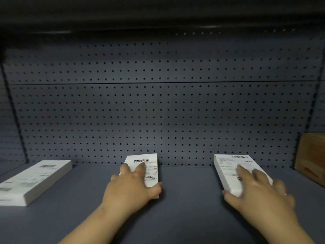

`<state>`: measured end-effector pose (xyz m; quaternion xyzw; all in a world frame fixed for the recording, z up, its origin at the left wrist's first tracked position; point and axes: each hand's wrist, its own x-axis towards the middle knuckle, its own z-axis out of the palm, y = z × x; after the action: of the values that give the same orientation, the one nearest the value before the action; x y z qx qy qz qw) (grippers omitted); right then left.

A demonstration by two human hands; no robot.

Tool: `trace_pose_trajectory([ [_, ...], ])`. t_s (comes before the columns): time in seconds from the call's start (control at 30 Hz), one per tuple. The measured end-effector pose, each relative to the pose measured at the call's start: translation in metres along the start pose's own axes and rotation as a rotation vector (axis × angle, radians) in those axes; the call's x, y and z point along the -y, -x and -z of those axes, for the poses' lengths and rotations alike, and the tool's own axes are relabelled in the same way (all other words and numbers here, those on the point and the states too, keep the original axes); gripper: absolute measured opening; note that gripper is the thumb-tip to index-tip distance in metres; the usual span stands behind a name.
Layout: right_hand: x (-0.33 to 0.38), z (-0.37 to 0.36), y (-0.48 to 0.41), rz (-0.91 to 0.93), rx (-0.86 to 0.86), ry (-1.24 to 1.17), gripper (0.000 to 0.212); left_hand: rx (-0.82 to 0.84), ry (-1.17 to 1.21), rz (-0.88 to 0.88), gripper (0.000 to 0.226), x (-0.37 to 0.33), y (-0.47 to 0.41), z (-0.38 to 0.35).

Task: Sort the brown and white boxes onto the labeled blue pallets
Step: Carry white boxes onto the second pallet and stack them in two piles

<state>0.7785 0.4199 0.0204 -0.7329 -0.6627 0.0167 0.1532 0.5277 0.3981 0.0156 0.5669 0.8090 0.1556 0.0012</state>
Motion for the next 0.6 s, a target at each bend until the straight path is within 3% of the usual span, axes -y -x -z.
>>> trace_pose_trajectory([
  [0.27, 0.099, 0.020, 0.079, 0.273, -0.075, -0.075, 0.084, -0.212, -0.058, -0.071, 0.081, 0.079, 0.064, 0.069],
  [0.6, 0.264, 0.023, 0.207, 0.627, 0.027, -0.253, 0.084, -0.360, -0.158, 0.151, 0.099, 0.275, 0.164, 0.153],
])
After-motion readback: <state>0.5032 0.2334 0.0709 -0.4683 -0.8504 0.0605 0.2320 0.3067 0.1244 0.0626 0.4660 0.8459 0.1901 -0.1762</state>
